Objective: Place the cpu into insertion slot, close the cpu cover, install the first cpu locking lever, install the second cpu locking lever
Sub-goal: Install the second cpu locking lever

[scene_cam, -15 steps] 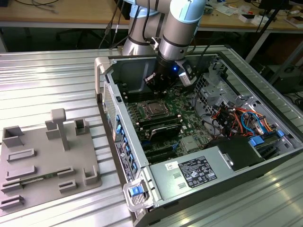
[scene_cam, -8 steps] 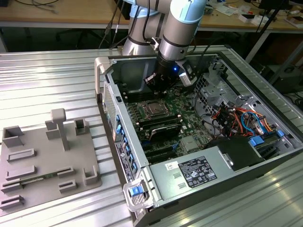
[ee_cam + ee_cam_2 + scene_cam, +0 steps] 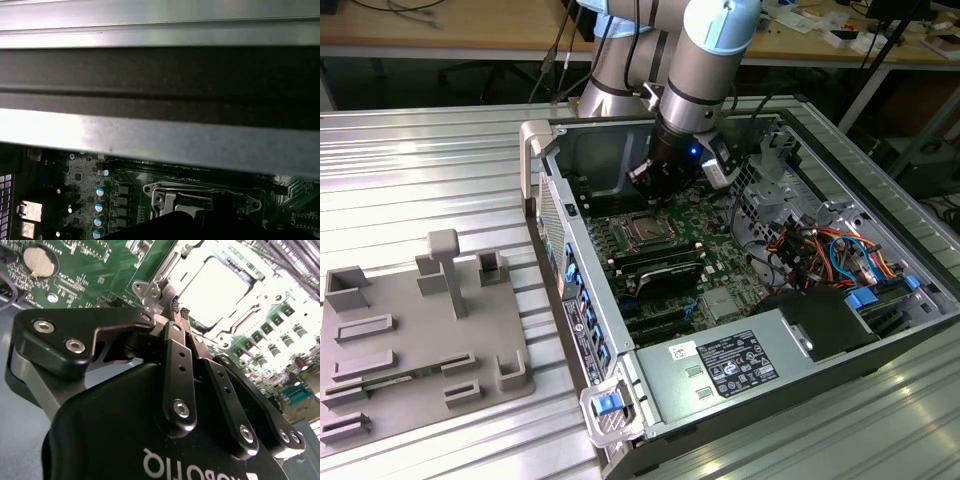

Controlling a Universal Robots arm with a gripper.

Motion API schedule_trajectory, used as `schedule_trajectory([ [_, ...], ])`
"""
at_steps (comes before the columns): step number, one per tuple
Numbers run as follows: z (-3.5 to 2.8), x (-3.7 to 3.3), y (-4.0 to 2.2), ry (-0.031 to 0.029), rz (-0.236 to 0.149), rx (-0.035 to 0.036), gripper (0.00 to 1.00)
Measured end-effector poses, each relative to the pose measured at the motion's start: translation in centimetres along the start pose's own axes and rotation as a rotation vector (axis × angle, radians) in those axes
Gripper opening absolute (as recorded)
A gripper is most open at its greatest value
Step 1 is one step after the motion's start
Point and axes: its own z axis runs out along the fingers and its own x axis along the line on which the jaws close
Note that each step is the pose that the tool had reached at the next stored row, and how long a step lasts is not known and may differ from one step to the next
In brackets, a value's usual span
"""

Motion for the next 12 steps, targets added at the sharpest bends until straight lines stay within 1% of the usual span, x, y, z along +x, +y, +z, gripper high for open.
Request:
schedule_trajectory([
  [3,-0.01,0.03,-0.47,0.0000,0.000,0.0000,0.11],
  [6,-0.01,-0.05,-0.67,-0.0002,0.000,-0.0001,0.11],
  [7,-0.03,-0.49,-1.30,0.0002,0.000,0.0000,0.11],
  [8,-0.07,-0.70,-2.46,0.0006,0.000,0.0021,0.11],
  [9,-1.27,-0.98,-2.58,0.0012,0.000,0.0044,0.11],
  [11,-1.77,-0.97,-2.74,0.0013,0.000,0.0068,0.11],
  [12,-1.83,-0.97,-2.80,0.0013,0.000,0.0073,0.11],
])
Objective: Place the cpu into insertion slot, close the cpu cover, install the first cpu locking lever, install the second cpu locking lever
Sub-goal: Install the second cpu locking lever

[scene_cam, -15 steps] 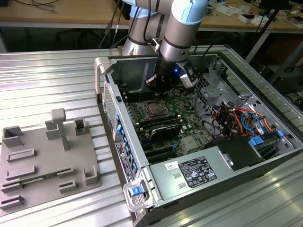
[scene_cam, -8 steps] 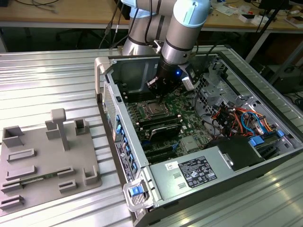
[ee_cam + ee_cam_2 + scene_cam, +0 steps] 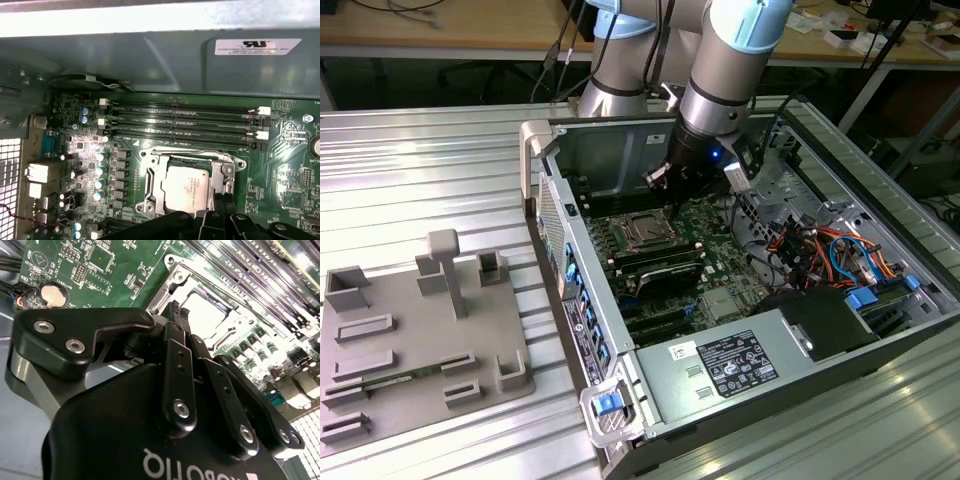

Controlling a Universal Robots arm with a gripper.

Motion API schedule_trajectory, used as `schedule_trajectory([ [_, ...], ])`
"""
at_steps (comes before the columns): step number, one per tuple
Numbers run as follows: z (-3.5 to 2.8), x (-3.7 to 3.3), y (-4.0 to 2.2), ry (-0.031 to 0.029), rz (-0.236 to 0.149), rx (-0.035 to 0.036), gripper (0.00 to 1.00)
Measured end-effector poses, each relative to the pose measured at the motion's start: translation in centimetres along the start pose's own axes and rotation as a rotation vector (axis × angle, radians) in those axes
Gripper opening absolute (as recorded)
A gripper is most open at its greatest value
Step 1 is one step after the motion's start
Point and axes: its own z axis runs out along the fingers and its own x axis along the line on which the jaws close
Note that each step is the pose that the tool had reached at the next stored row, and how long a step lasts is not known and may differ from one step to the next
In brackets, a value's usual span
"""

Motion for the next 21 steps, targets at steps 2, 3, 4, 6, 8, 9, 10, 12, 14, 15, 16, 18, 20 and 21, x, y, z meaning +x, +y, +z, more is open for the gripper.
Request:
schedule_trajectory([
  [2,-0.15,0.01,-0.16,0.0002,0.000,0.0015,0.11],
  [3,-0.22,0.02,-0.27,0.0003,0.000,0.0022,0.11],
  [4,-0.27,0.02,-0.36,0.0003,0.000,0.0027,0.11],
  [6,-0.38,0.04,-0.54,0.0003,0.000,0.0038,0.11],
  [8,-0.50,0.05,-0.71,0.0005,0.000,0.0056,0.11],
  [9,-0.55,0.05,-0.80,0.0005,0.000,0.0067,0.11],
  [10,-0.61,0.06,-0.89,0.0006,0.000,0.0079,0.11],
  [12,-0.72,0.07,-1.11,0.0008,0.000,0.0102,0.11],
  [14,-0.81,0.09,-1.34,0.0010,0.000,0.0123,0.11],
  [15,-0.83,0.09,-1.43,0.0010,0.000,0.0128,0.11],
  [16,-0.84,0.10,-1.57,0.0010,0.000,0.0135,0.11],
  [18,-0.84,0.10,-1.82,0.0014,0.000,0.0138,0.11],
  [20,-0.85,0.11,-1.96,0.0016,0.000,0.0142,0.11],
  [21,-0.85,0.12,-2.15,0.0017,0.000,0.0142,0.11],
])
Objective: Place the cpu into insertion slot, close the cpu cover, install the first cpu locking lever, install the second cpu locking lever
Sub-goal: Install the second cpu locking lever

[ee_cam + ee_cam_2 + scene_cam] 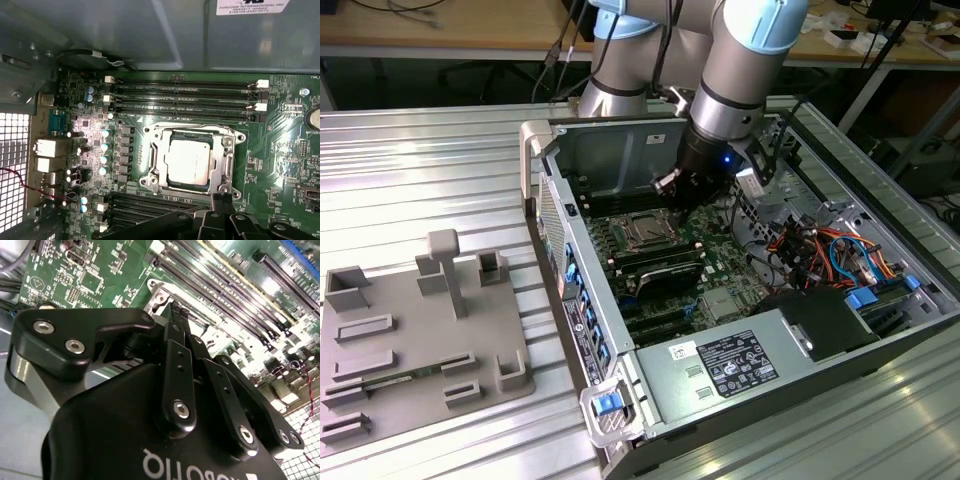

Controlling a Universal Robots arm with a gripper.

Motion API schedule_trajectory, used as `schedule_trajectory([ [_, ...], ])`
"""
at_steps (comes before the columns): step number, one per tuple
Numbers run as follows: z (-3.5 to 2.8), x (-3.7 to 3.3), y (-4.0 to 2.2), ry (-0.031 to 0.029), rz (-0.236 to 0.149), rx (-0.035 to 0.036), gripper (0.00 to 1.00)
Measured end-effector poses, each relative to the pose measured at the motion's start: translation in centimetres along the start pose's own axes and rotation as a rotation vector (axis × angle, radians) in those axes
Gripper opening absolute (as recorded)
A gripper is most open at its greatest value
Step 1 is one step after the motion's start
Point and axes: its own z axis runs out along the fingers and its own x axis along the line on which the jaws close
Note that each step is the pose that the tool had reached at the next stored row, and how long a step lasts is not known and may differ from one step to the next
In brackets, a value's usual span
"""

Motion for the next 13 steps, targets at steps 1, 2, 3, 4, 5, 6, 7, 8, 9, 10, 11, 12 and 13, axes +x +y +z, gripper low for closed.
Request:
schedule_trajectory([
  [1,0.01,0.02,-0.18,0.0000,0.000,0.0002,0.11],
  [2,0.03,0.03,-0.30,0.0001,0.000,0.0006,0.11],
  [3,0.12,0.09,-0.37,0.0003,0.000,0.0016,0.11],
  [4,0.32,0.28,-0.39,0.0012,0.000,0.0022,0.11],
  [5,0.51,0.49,-0.39,0.0021,0.000,0.0020,0.11],
  [6,0.65,0.65,-0.39,0.0027,0.000,0.0020,0.11],
  [7,0.89,0.92,-0.39,0.0040,0.000,0.0020,0.11],
  [8,1.04,1.08,-0.39,0.0050,0.000,0.0019,0.11],
  [9,1.13,1.22,-0.39,0.0057,0.000,0.0019,0.11],
  [10,1.21,1.38,-0.41,0.0066,0.000,0.0020,0.11],
  [11,1.25,1.49,-0.41,0.0068,0.000,0.0020,0.11],
  [12,1.29,1.62,-0.40,0.0069,0.000,0.0019,0.11],
  [13,1.32,1.75,-0.39,0.0069,0.000,0.0019,0.11],
])
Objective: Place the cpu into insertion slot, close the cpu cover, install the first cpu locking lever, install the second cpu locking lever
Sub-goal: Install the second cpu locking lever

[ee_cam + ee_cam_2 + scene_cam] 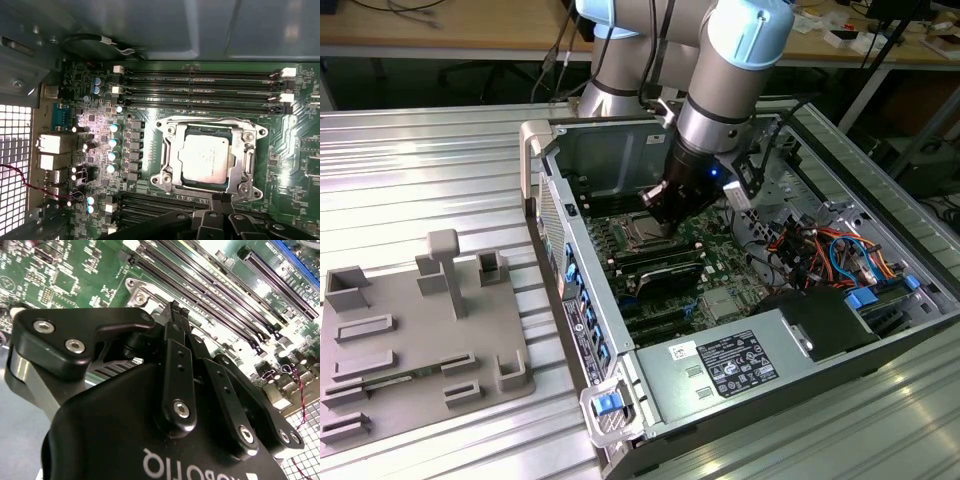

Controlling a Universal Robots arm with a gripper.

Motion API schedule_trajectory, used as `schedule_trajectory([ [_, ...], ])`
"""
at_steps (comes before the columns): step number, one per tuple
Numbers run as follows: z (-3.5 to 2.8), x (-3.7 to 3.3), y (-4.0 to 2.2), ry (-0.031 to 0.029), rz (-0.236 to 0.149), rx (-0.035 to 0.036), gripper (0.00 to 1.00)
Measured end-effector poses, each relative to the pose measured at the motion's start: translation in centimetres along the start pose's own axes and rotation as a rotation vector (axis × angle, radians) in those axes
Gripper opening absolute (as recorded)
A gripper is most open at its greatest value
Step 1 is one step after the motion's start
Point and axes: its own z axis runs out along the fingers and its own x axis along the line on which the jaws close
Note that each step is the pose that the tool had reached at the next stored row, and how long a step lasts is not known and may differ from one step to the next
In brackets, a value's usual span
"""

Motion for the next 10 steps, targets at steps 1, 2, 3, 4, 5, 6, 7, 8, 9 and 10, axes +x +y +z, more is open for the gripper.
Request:
schedule_trajectory([
  [1,0.02,0.13,0.02,0.0000,0.000,-0.0001,0.11],
  [2,0.02,0.15,0.02,0.0001,0.000,-0.0001,0.11],
  [3,0.01,0.16,0.01,0.0000,0.000,0.0003,0.11],
  [4,0.01,0.12,0.01,0.0001,0.000,0.0004,0.11],
  [5,-0.03,0.06,-0.01,0.0002,0.000,0.0005,0.11],
  [6,-0.06,0.03,-0.04,0.0002,0.000,0.0005,0.11],
  [7,-0.10,0.02,-0.08,0.0003,0.000,0.0006,0.11],
  [8,-0.13,0.01,-0.14,0.0003,0.000,0.0007,0.11],
  [9,-0.20,0.02,-0.23,0.0003,0.000,0.0009,0.11],
  [10,-0.25,0.02,-0.33,0.0004,0.000,0.0012,0.11],
])
